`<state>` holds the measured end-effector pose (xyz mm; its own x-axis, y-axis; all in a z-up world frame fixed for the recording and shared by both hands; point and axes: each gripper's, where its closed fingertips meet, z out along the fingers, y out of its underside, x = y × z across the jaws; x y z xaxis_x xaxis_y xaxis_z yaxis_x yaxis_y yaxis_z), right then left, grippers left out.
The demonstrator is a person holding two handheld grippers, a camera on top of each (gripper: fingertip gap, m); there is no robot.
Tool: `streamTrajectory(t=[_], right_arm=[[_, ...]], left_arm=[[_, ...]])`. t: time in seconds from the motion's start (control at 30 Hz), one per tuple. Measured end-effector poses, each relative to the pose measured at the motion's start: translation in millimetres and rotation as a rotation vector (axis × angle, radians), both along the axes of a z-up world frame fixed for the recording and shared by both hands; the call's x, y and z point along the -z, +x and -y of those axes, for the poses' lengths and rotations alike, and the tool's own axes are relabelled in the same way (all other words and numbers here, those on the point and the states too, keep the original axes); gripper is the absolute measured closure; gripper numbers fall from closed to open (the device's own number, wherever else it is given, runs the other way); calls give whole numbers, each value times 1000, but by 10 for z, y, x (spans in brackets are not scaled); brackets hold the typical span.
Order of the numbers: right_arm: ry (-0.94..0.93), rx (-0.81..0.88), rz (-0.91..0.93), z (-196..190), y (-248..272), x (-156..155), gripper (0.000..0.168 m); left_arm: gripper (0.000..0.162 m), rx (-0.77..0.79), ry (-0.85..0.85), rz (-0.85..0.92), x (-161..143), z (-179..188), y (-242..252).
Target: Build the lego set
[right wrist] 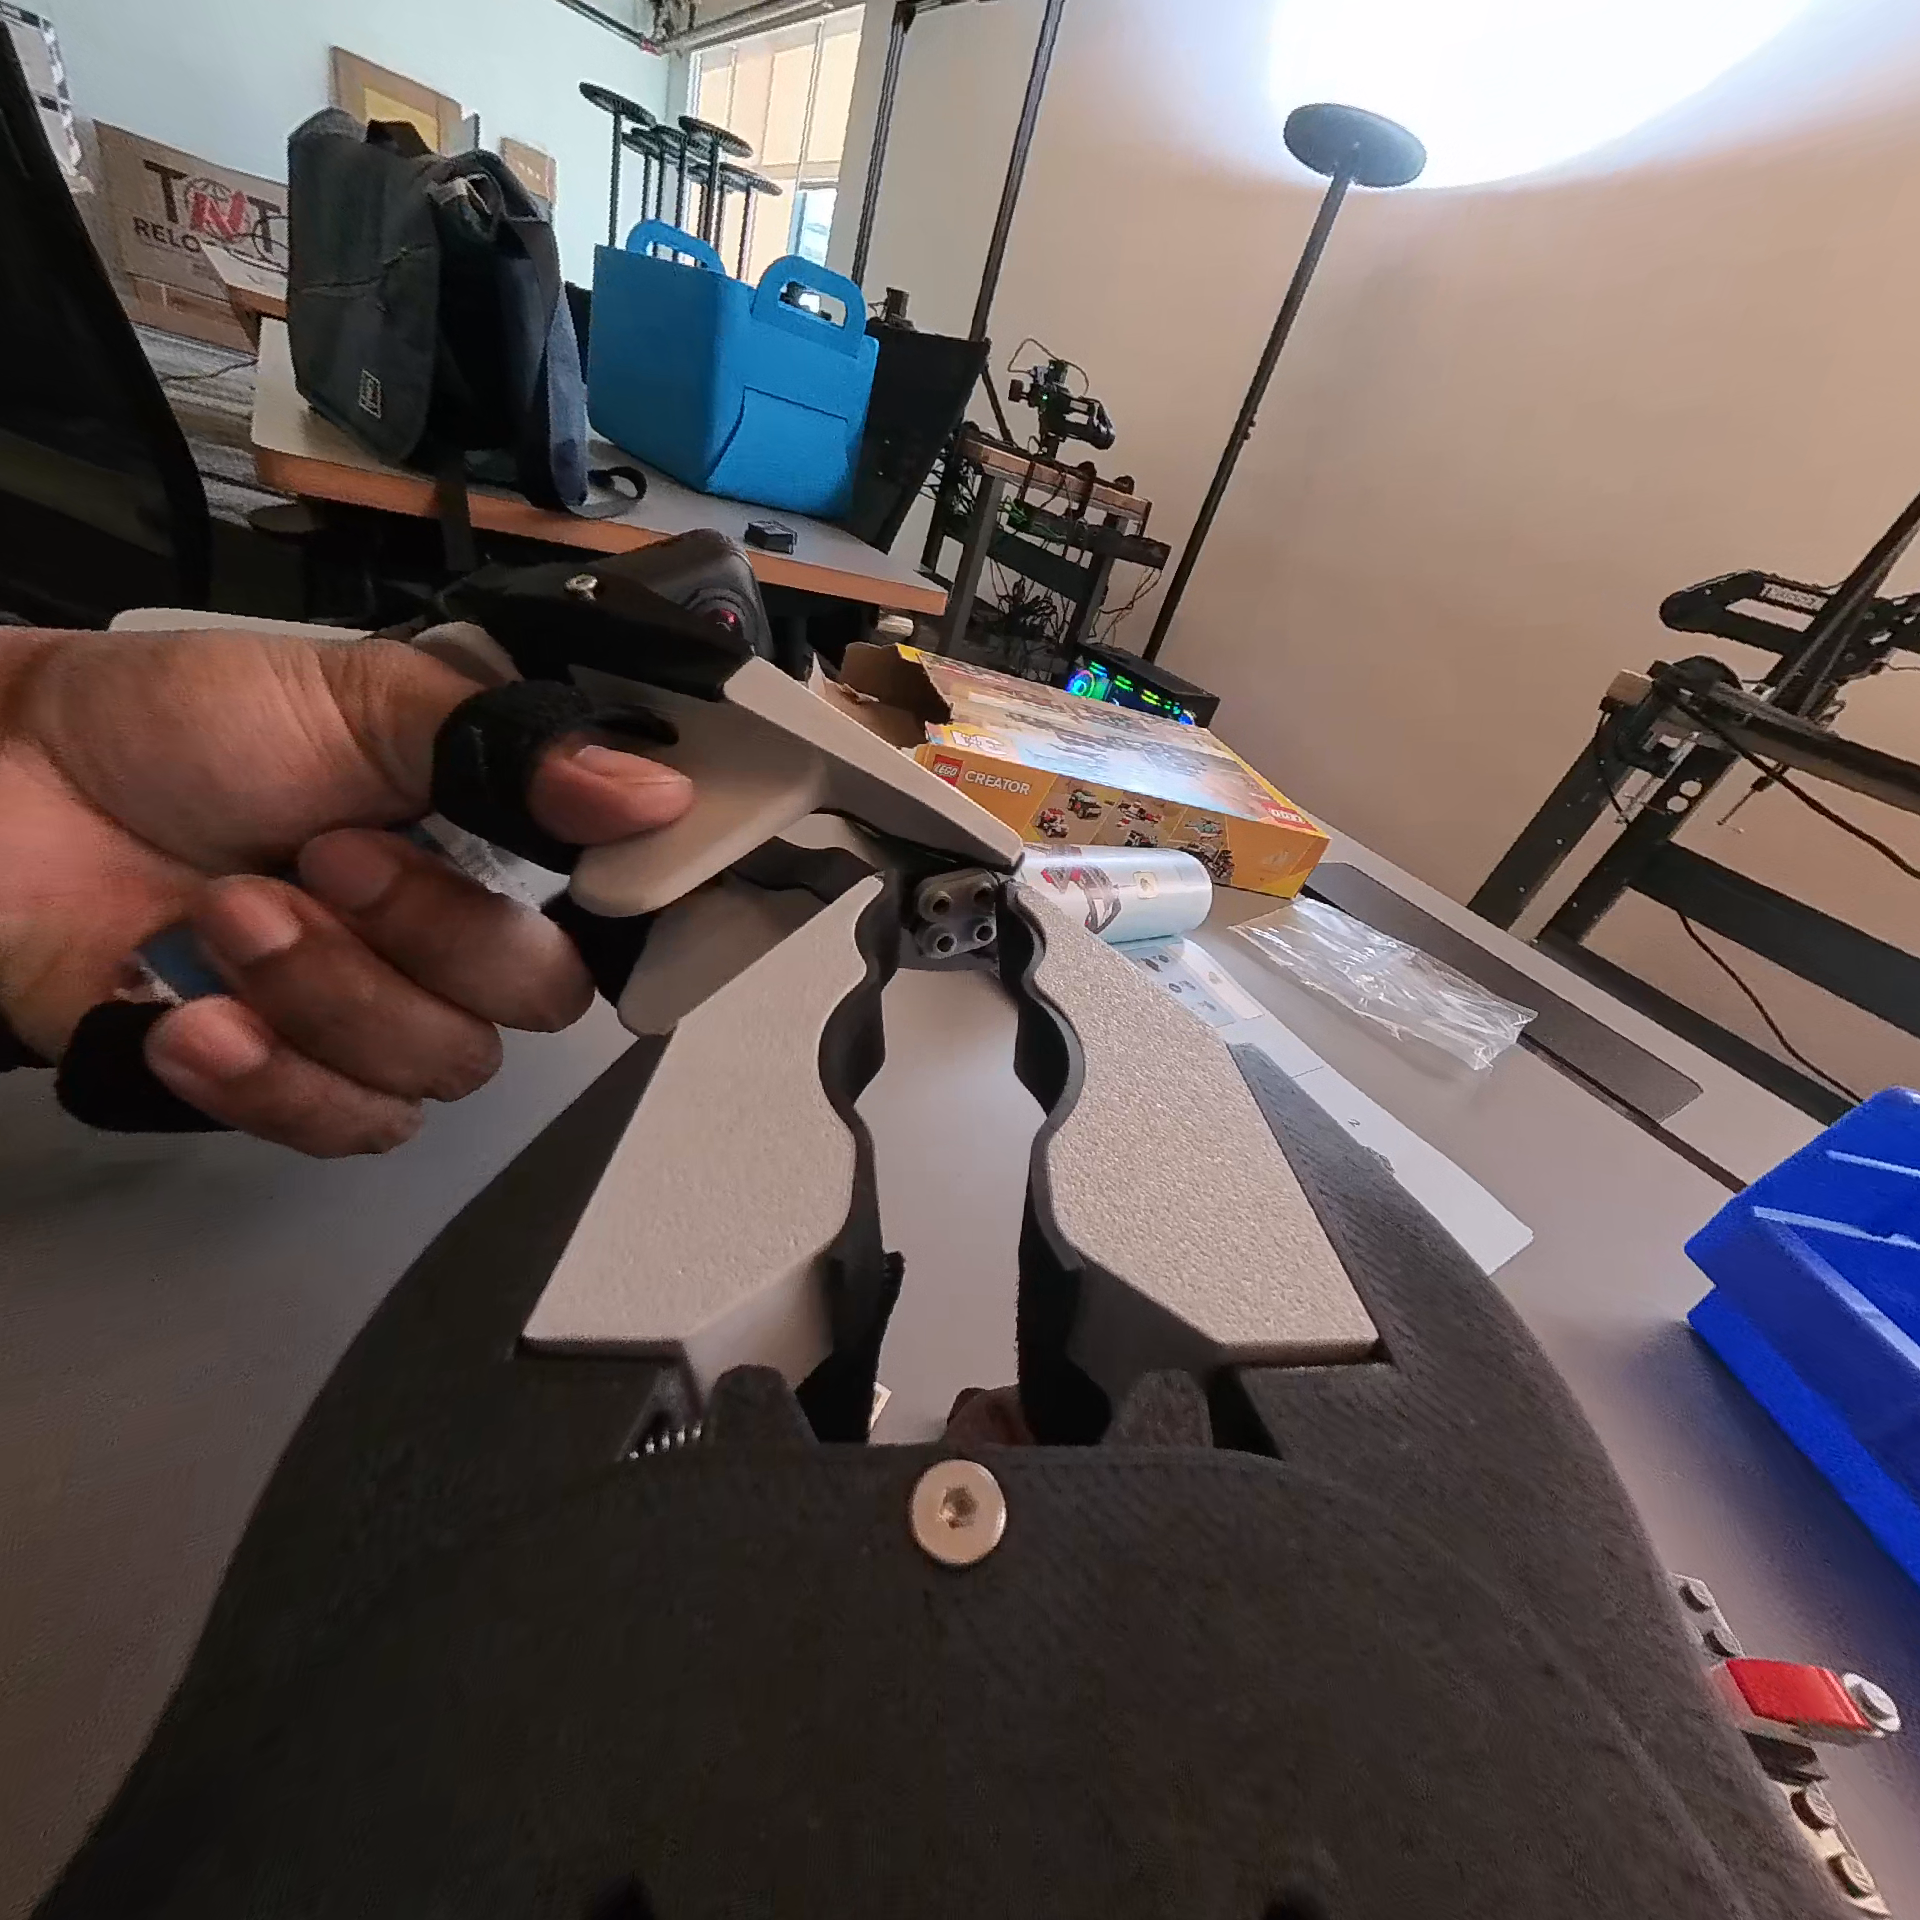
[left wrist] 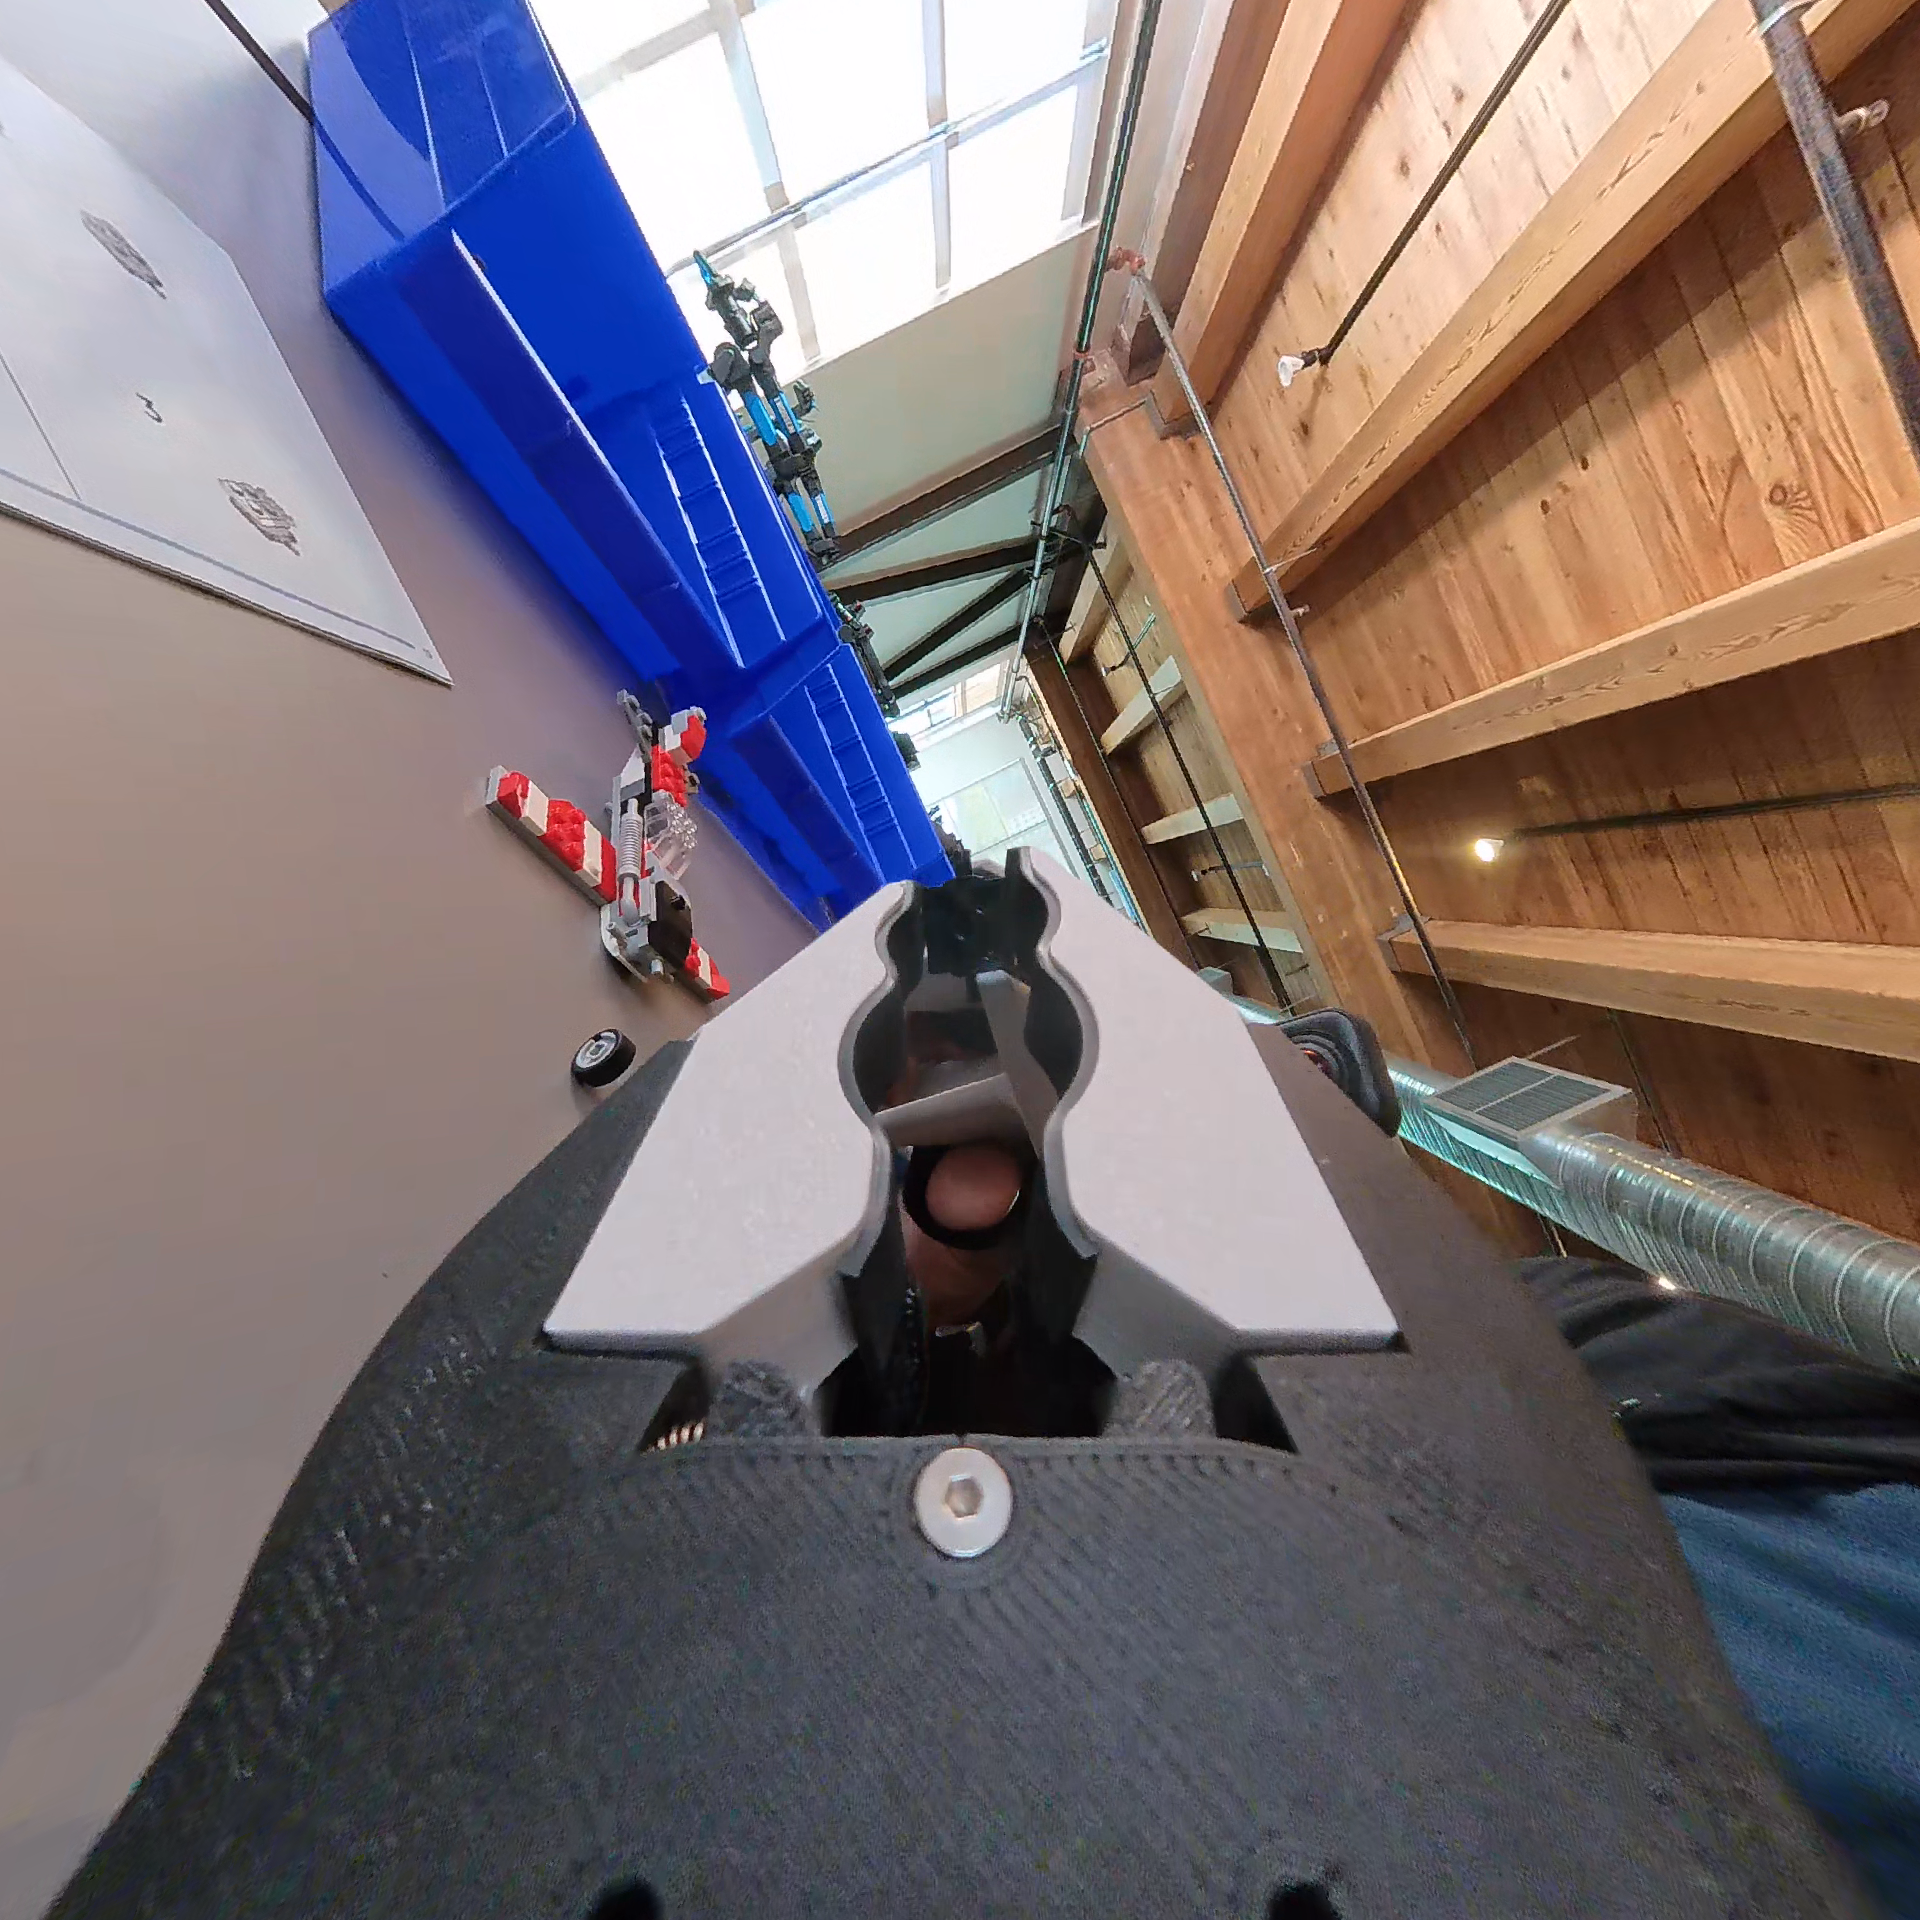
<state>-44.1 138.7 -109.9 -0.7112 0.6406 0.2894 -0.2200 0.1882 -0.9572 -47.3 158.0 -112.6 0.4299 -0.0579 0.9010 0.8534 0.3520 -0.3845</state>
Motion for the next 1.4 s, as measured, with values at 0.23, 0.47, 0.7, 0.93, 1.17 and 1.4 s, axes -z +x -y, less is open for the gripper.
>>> streamTrajectory(t=[0.23, 0.47, 0.7, 0.93, 1.17, 1.4], right_arm=[[38, 14, -43, -53, -3, 18, 150], [92, 11, -96, 1, 35, 42, 150], [80, -8, -97, 4, 65, 29, 151], [84, -17, -93, 13, 77, 39, 152], [83, -24, -88, 15, 88, 42, 153], [7, -72, -37, -2, 115, -9, 154]], left_arm=[[144, -15, 3, -5, -15, 73, -27], [144, -1, -46, -30, 4, 76, 2], [144, 27, -99, -49, 55, 38, 43], [144, 31, -117, -53, 73, 33, 54], [144, 38, -119, -54, 74, 33, 67], [144, 39, -111, -88, 16, 26, 85]])
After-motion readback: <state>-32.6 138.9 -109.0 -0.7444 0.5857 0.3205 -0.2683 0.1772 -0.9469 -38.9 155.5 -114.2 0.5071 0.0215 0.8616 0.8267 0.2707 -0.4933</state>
